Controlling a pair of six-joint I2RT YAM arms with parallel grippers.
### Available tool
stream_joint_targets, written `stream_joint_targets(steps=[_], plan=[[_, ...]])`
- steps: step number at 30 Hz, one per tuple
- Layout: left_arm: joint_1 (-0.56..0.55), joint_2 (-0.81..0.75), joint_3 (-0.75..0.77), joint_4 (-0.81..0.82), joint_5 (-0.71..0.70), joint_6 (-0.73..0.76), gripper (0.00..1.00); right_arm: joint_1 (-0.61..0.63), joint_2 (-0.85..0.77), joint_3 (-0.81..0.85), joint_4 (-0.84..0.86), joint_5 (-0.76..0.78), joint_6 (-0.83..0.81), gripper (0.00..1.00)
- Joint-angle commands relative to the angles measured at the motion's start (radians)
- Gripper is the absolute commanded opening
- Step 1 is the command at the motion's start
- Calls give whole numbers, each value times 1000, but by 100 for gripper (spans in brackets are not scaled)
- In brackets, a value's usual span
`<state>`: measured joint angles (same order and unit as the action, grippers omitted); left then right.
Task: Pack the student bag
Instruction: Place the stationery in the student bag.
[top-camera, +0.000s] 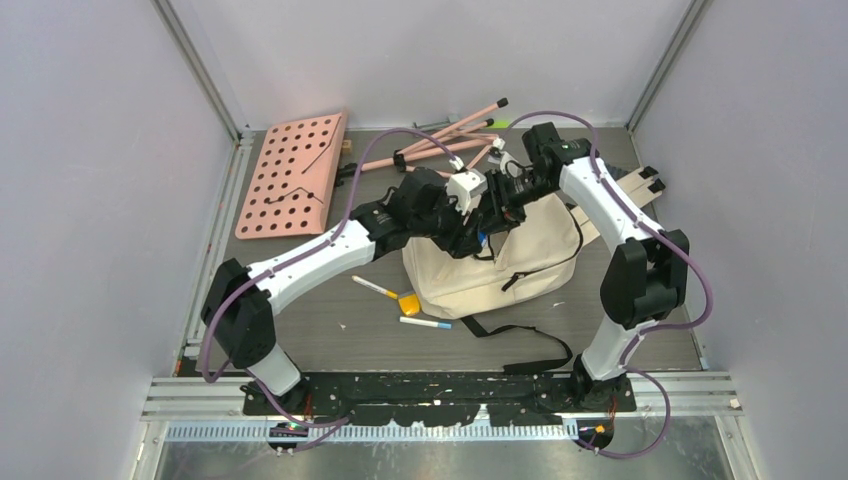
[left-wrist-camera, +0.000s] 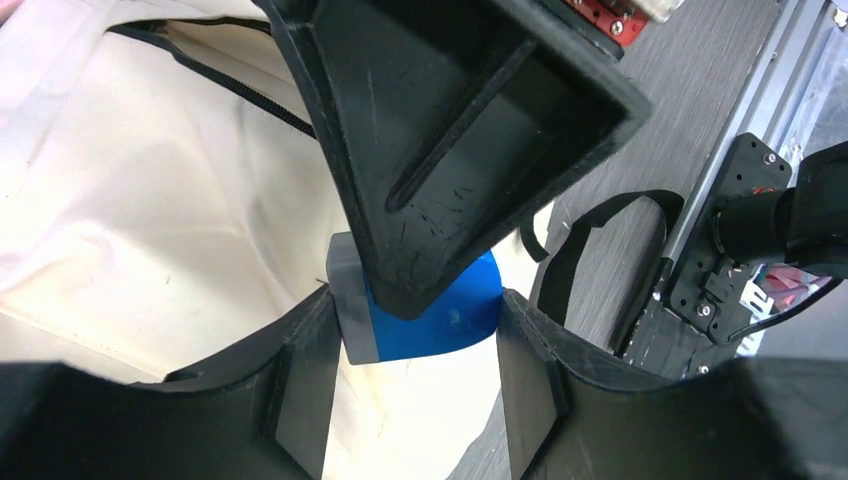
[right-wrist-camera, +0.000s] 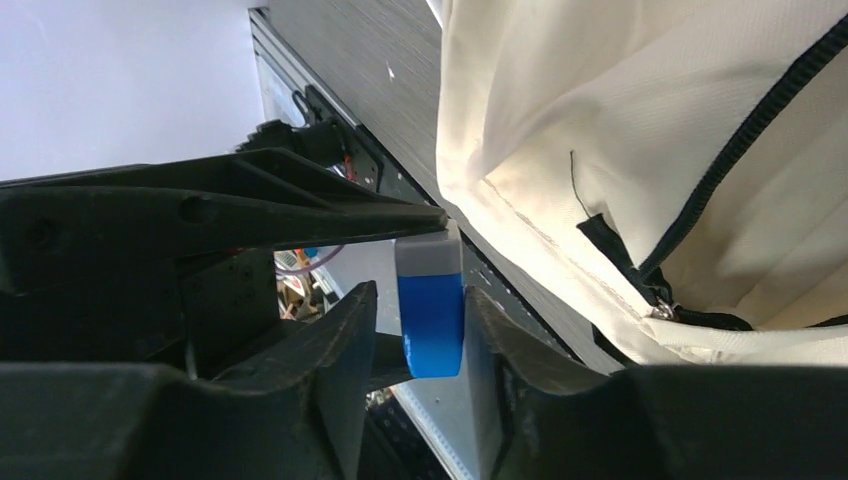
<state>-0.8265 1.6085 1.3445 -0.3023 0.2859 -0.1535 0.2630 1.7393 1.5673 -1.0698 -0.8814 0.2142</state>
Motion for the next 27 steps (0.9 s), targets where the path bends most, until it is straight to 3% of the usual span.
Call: stream_joint_targets(steps=[1,5,9,11,12,15,22,27], plan=[[0,-8,48,59,-7,25,29,26,20,46,-114,-48,-79,34],[0,-2,49,57,-13,20,28,27,26,57,-108,-44,-81,12],[0,-7,48,59,-30,19,29,27,24,62,-87,-46,-65,1],[0,-8,48,55,-40,20,35,27,13,56,-58,-24,-39,1],[0,-10,49,51,-44,20,47,26,7,49,-30,13,-26,1],[0,-19,42,29,-94,29,68,13,-31,17,42,99,57,1],[46,-75,-32,17,-130,26,98,-46,-163,-100,298,424,209,1],[135,-145,-121,79,-208,-124,100,-47,-233,-190,412,589,243,1]])
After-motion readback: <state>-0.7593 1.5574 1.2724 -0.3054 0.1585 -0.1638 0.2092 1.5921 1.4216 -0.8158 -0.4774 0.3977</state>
